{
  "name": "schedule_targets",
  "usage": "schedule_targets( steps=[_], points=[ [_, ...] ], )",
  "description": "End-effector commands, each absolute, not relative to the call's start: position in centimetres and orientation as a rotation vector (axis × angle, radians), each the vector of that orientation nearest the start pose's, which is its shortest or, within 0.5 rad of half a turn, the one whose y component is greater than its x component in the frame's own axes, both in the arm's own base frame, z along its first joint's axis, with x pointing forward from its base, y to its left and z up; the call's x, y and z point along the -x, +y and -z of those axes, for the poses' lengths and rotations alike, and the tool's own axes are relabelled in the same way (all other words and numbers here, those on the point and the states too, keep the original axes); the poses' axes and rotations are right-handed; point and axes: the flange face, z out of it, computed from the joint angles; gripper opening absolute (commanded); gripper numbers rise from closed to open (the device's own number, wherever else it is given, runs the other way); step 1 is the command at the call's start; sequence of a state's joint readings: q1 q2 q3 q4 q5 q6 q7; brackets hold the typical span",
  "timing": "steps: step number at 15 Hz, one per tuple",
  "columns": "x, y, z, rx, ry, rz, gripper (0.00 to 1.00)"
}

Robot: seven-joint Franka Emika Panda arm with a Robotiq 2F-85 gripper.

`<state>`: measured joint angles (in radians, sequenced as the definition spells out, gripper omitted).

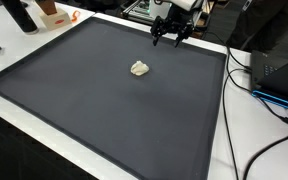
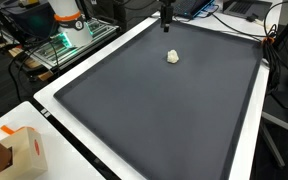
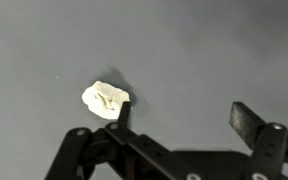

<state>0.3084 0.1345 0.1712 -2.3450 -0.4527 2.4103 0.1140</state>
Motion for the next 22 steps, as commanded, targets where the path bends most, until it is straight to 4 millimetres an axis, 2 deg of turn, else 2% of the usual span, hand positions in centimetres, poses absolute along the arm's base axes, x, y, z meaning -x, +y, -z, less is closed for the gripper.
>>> schedule_targets(
  steps=[1,6,9,14,17,22],
  points=[
    [-43.9,21.6,-28.4,3.107,-1.201,0.030,1.00],
    [-44.5,19.9,-30.6,3.019,-1.162,0.032,1.00],
    [-45.6,18.6,-32.4,2.995,-1.082,0.059,1.00],
    [-48.4,15.7,-36.5,2.989,-0.907,0.161,1.00],
    [-50.3,14.1,-38.9,2.998,-0.767,0.221,1.00],
    [-52.6,12.4,-42.1,3.031,-0.389,0.204,1.00]
  ],
)
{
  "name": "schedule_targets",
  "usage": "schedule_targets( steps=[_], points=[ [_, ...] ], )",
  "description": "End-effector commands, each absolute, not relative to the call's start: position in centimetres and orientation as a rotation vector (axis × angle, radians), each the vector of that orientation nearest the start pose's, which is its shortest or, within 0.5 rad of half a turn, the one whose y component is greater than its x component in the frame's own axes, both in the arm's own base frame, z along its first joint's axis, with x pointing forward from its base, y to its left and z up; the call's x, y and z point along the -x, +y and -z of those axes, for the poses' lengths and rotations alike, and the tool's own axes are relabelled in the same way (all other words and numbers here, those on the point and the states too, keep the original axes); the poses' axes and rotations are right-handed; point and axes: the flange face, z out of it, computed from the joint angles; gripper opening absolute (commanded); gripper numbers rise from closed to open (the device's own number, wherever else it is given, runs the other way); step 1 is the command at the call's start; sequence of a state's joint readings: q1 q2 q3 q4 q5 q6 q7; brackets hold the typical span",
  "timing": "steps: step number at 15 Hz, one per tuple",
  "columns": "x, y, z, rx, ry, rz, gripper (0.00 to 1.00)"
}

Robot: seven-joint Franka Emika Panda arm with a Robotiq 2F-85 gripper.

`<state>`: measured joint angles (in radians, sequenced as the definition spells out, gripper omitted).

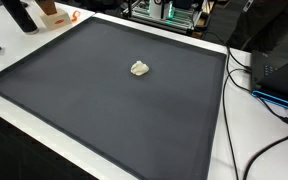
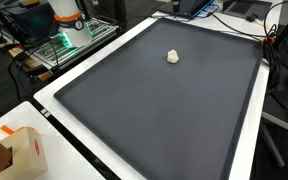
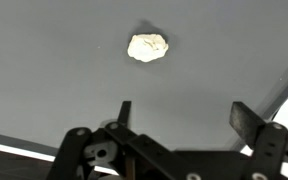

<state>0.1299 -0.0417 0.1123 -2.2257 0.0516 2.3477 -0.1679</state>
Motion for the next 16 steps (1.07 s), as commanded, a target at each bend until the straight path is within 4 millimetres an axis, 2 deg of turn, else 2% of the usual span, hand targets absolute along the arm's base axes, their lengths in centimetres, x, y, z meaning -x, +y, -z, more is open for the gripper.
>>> schedule_targets(
  steps=[1,5,6,13,16],
  points=[
    [-52.8,12.3,-42.5,3.031,-0.315,0.192,1.00],
    [-53.3,12.5,-43.7,3.014,-0.152,0.126,1.00],
    [-53.1,12.4,-43.5,3.032,-0.236,0.178,1.00],
    [-53.3,12.5,-43.8,3.029,-0.187,0.160,1.00],
    [-53.8,11.9,-40.6,3.052,-0.137,0.152,1.00]
  ],
)
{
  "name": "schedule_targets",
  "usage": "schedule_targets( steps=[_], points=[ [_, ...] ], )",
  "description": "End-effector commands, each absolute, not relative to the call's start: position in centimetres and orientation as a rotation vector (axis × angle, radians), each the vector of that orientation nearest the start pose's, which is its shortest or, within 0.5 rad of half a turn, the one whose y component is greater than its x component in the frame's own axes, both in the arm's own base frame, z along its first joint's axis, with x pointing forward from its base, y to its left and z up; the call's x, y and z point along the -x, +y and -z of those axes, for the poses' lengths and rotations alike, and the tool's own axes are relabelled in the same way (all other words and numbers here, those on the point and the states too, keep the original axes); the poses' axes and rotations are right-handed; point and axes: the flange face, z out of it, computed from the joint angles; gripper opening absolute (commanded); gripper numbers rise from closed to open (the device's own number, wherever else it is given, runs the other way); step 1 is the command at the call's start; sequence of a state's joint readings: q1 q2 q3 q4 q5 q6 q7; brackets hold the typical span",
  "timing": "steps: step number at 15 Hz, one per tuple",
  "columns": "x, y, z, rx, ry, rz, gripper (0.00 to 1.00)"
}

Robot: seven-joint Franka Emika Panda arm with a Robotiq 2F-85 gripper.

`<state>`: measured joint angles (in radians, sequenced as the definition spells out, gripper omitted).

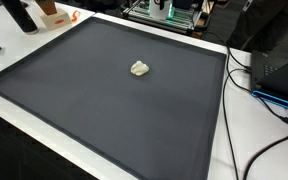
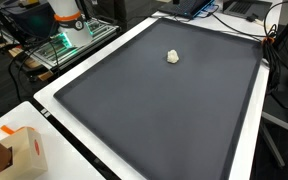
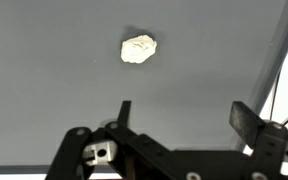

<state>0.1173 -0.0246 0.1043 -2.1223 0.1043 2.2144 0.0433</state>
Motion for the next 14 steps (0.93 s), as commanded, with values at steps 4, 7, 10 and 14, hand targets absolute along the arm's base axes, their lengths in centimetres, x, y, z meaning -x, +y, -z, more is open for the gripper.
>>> schedule_targets(
  steps=[4,7,10,14],
  points=[
    [-54.1,11.6,-35.1,3.080,-0.125,0.106,1.00],
    [-54.3,11.6,-31.2,3.098,-0.099,0.083,1.00],
    [-54.7,11.6,-28.3,3.121,-0.054,0.094,1.00],
    [-54.9,11.8,-25.1,3.145,-0.012,0.054,1.00]
  ],
)
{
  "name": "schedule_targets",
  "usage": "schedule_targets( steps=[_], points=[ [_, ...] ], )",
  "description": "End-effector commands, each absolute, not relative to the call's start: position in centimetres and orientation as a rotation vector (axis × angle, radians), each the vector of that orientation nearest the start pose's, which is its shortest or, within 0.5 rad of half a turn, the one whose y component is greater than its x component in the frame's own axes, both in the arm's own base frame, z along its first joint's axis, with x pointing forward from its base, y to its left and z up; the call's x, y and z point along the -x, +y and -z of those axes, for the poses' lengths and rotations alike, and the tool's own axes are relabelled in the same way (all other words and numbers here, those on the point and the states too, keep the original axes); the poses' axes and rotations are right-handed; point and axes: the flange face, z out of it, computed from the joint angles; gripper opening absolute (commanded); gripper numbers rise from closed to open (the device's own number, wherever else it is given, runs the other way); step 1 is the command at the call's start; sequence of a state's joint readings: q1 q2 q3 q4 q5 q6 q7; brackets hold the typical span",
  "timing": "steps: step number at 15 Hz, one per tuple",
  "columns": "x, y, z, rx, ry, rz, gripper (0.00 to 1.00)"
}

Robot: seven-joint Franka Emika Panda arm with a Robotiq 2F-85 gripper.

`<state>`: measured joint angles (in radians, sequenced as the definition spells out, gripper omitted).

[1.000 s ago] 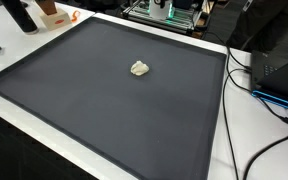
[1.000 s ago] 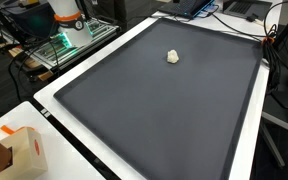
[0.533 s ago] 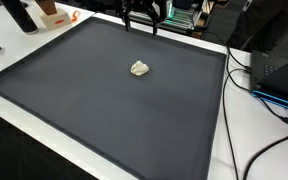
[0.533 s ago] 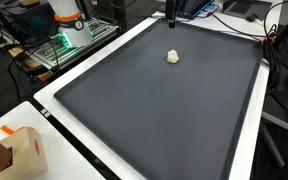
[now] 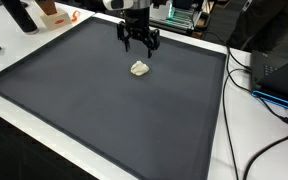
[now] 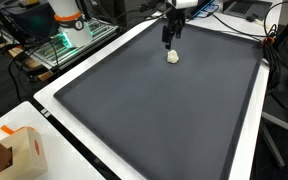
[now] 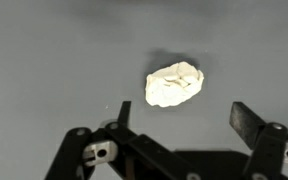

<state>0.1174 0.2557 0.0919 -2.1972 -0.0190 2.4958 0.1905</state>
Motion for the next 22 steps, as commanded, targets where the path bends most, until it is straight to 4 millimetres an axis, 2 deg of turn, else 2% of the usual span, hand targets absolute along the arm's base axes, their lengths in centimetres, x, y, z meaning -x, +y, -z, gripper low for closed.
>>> schedule_targets(
  steps=[1,7,14,15,16,17,20,22],
  points=[
    [-54.8,11.9,-24.4,3.151,-0.008,0.041,1.00],
    [-54.9,13.0,-21.9,3.166,-0.024,0.026,1.00],
    [-55.4,13.4,-20.7,3.191,-0.054,0.019,1.00],
    [-55.4,13.5,-20.6,3.194,-0.058,0.018,0.97],
    [-55.5,13.5,-20.5,3.196,-0.062,0.018,0.93],
    [-55.5,13.6,-20.5,3.198,-0.066,0.018,0.85],
    [-55.6,13.7,-20.4,3.204,-0.079,0.018,0.53],
    [-55.7,13.7,-20.4,3.207,-0.085,0.018,0.37]
  ],
)
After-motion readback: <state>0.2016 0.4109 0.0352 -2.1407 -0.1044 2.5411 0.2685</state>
